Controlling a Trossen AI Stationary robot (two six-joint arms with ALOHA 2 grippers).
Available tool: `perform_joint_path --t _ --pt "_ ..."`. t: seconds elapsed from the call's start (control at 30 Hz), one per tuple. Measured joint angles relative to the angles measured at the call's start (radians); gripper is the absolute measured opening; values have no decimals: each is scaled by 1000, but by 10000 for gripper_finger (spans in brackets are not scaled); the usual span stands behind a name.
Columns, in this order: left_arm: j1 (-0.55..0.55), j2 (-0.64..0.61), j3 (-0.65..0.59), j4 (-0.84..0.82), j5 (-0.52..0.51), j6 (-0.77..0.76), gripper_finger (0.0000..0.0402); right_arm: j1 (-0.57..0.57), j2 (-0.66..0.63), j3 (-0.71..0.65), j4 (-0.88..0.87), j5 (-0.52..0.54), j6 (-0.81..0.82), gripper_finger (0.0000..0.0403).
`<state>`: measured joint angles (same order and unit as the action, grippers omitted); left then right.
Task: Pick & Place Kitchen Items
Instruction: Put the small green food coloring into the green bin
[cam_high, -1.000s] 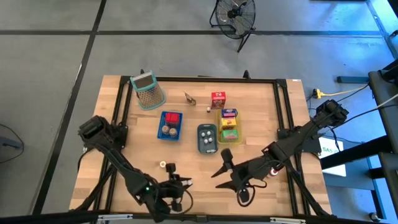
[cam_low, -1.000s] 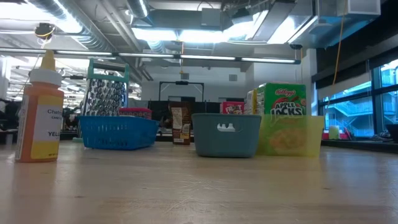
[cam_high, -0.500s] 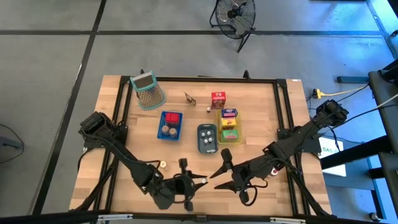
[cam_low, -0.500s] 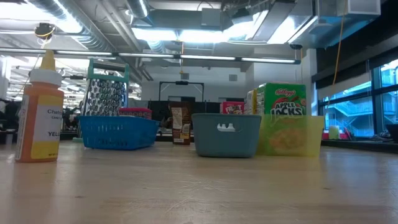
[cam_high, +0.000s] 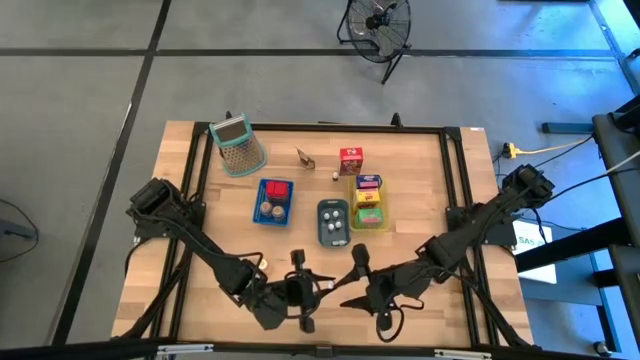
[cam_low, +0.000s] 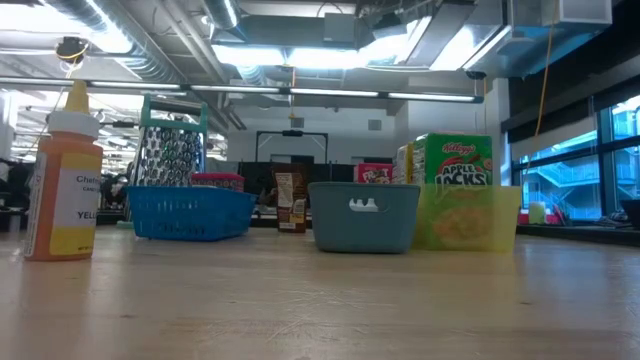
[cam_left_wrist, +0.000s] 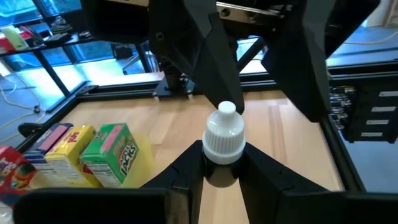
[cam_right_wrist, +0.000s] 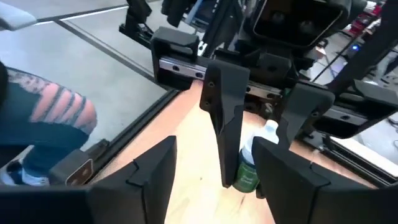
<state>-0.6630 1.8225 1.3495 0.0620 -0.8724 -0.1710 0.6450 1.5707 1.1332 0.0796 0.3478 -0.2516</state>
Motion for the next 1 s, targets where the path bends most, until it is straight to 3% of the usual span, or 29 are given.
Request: perform_joint_path --t 0.33,1.0 --pt "-5 1 0 -15 27 -8 81 -3 0 2 58 86 -12 228" --pt "18 1 0 -13 19 -8 81 -6 0 2 35 41 1 227"
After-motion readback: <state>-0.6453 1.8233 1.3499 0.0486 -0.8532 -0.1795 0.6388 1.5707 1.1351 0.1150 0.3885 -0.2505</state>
